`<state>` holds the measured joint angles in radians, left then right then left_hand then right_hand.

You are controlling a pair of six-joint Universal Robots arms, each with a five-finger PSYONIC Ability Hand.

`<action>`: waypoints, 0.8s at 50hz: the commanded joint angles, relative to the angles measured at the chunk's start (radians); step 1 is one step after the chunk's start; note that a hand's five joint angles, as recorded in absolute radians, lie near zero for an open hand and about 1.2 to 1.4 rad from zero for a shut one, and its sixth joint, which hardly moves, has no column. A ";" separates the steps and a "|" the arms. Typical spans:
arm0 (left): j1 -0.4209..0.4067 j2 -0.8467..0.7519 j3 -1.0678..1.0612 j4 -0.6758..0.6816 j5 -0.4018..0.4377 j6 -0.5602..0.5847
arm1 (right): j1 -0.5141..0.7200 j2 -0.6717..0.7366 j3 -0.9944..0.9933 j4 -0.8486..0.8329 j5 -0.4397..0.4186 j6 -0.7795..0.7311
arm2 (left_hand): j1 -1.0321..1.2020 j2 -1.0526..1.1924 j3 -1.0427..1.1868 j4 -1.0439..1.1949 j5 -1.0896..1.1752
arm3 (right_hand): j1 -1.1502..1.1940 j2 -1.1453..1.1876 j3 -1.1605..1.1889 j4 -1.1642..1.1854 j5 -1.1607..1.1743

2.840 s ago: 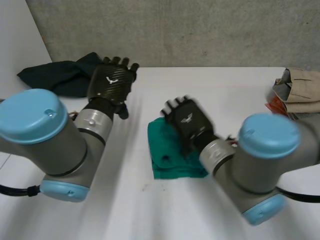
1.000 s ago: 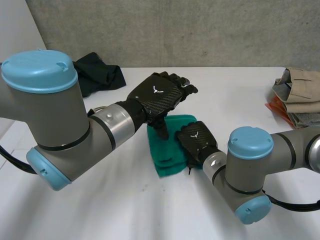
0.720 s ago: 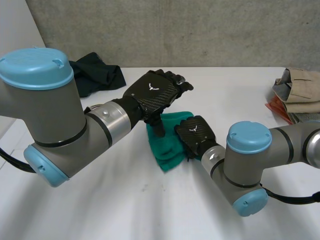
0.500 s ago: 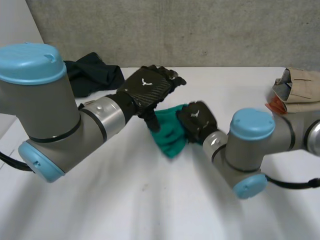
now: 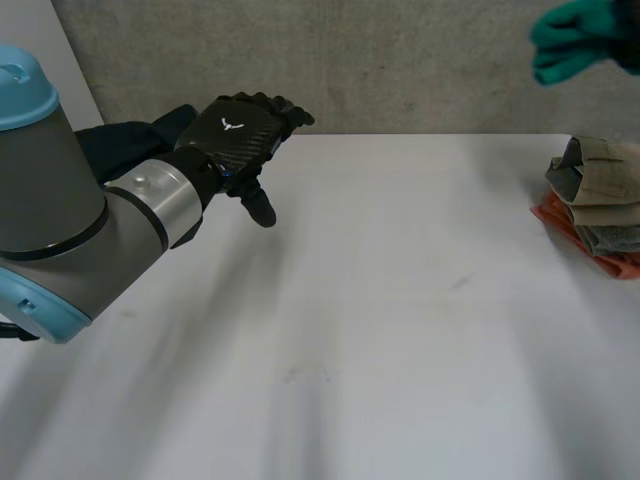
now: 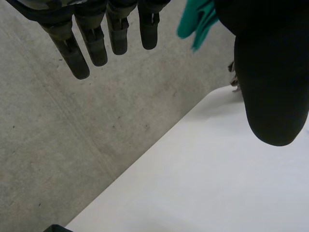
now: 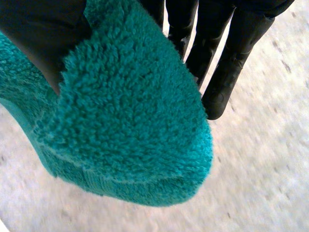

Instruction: Fold the laundry.

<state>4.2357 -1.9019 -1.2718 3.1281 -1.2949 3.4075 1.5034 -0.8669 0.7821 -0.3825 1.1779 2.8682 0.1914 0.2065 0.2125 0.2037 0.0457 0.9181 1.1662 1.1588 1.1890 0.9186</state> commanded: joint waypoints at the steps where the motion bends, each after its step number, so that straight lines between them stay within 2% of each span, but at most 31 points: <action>1: -0.014 -0.005 0.000 0.001 -0.001 0.001 | -0.166 0.088 0.022 -0.042 -0.187 0.095 | 0.010 -0.005 -0.011 -0.002 -0.018 | 0.478 0.230 0.237 0.207 0.303; 12: -0.039 -0.013 -0.001 0.001 -0.003 0.003 | -0.389 0.172 0.227 -0.179 -0.463 0.115 | 0.010 -0.005 -0.011 -0.002 -0.018 | 0.478 0.230 0.237 0.207 0.303; 15: -0.040 -0.013 -0.003 0.001 -0.004 0.004 | -0.435 0.169 0.267 -0.217 -0.489 0.118 | 0.010 -0.005 -0.011 -0.002 -0.018 | 0.478 0.230 0.237 0.207 0.303; 22: -0.040 -0.008 -0.006 0.001 -0.003 0.004 | -0.457 0.160 0.293 -0.231 -0.500 0.117 | 0.010 -0.005 -0.011 -0.002 -0.018 | 0.478 0.230 0.237 0.207 0.303; 23: -0.040 -0.006 -0.006 0.001 -0.004 0.004 | -0.456 0.146 0.305 -0.228 -0.492 0.117 | 0.013 -0.002 -0.008 0.001 -0.016 | 0.142 -0.106 -0.099 -0.129 -0.033; 25: -0.042 -0.005 -0.006 0.001 -0.004 0.004 | -0.456 0.122 0.324 -0.220 -0.482 0.118 | 0.010 -0.005 -0.011 -0.002 -0.018 | -0.294 -0.542 -0.535 -0.565 -0.469; 27: -0.042 -0.005 -0.006 0.001 -0.004 0.004 | -0.457 0.070 0.348 -0.205 -0.474 0.120 | 0.010 -0.005 -0.011 -0.002 -0.018 | -0.567 -0.815 -0.808 -0.838 -0.742; 30: -0.043 -0.003 -0.006 0.001 -0.004 0.003 | -0.456 0.014 0.371 -0.168 -0.451 0.132 | 0.010 -0.005 -0.011 -0.002 -0.018 | -0.744 -0.992 -0.984 -1.014 -0.919; 37: -0.094 0.000 -0.015 0.001 0.005 0.001 | -0.465 -0.133 0.423 0.104 -0.337 0.137 | 0.010 -0.005 -0.011 -0.002 -0.018 | -0.744 -0.992 -0.984 -1.014 -0.919; 40: -0.118 0.012 -0.034 0.003 0.014 0.006 | -0.476 -0.165 0.465 0.177 -0.314 0.131 | 0.004 -0.011 -0.017 -0.008 -0.024 | -0.744 -0.992 -0.984 -1.014 -0.919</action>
<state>4.1714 -1.9027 -1.2800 3.1286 -1.2972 3.4084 1.0436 -0.9370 1.1783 -0.4194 0.7897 3.0107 0.1914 0.2065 0.2125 0.2037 0.0457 0.2054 0.2215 0.2182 0.2379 0.0657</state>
